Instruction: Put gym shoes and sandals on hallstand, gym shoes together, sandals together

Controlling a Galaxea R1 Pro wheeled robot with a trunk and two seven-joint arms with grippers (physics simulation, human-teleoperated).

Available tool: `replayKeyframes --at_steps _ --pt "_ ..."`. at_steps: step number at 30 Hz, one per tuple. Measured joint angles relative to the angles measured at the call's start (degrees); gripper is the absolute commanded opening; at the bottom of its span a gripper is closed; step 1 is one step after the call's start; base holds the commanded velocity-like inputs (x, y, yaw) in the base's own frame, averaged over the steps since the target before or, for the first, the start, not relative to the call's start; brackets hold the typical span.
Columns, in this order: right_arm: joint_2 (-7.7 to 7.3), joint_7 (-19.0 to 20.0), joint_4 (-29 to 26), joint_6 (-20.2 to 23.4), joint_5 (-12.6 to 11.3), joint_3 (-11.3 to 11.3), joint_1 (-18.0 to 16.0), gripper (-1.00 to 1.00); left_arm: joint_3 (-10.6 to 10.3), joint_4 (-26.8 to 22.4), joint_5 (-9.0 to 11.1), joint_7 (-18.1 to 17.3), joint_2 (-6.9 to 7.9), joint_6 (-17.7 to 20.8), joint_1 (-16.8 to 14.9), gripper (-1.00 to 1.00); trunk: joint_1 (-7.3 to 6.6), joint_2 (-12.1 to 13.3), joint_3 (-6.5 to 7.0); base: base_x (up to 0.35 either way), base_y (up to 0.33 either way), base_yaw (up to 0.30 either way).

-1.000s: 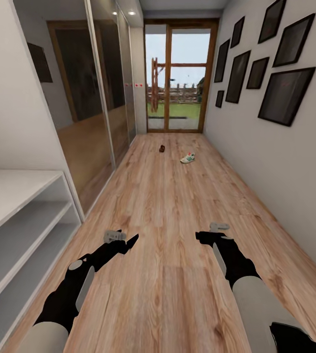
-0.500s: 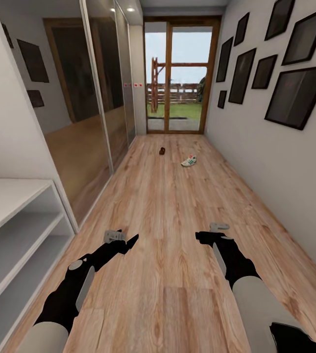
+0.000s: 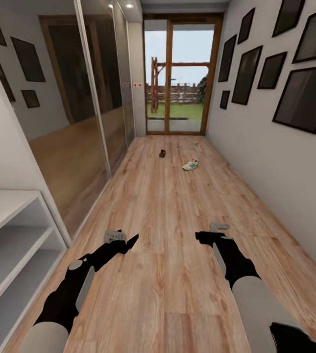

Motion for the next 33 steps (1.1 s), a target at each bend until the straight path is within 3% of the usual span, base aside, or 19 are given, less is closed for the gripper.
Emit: replayKeyframes --at_steps 33 --pt "0.00 0.0 0.0 0.0 0.0 0.0 0.0 1.00 0.0 0.0 0.0 0.0 0.01 0.0 0.0 1.00 0.00 0.0 0.00 0.346 0.000 0.000"
